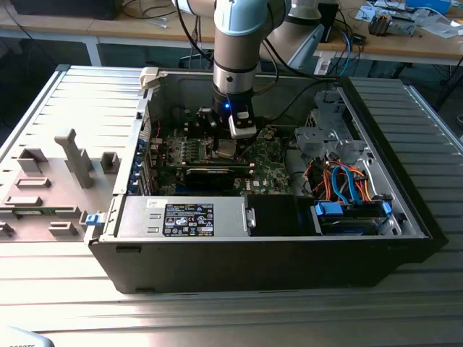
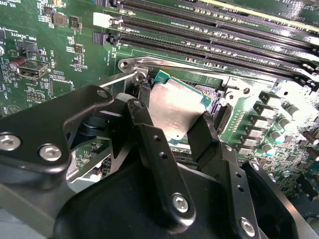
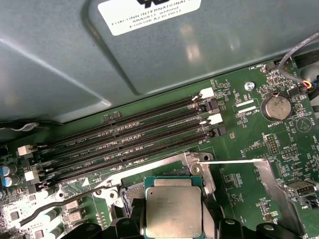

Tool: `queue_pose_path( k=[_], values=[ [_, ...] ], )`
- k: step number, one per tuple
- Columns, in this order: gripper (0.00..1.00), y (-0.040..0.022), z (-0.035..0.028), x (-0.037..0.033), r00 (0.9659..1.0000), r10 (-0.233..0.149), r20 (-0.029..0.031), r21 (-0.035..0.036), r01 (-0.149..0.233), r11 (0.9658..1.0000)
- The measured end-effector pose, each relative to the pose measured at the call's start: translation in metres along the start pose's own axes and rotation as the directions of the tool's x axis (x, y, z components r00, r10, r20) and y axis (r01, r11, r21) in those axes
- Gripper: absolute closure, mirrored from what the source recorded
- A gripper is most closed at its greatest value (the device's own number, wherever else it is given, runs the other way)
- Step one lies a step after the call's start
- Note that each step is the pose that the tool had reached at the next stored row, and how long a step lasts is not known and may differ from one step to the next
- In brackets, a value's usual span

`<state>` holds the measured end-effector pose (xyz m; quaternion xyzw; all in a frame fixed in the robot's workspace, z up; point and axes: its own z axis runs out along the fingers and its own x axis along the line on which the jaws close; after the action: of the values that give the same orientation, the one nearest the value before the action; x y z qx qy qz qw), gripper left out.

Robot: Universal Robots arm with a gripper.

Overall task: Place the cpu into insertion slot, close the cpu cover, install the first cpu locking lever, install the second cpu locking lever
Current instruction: 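Place the cpu into insertion slot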

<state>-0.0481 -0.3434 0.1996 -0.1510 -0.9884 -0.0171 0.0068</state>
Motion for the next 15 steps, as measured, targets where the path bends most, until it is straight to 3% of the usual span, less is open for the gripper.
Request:
queue_pose_path(
  k=[5, 11, 15],
  values=[
    [0.46, 0.0004, -0.0109, 0.0001, 1.0, 0.0, 0.0001, -0.0003, 0.0, 1.0],
    [0.46, 0.0011, -0.0352, 0.0007, 1.0, 0.0, 0.0001, 0.0, 0.0, 1.0],
    [0.46, 0.0013, -0.0428, 0.0008, 1.0, 0.0, 0.0002, 0.0001, 0.0, 1.0]
  ],
)
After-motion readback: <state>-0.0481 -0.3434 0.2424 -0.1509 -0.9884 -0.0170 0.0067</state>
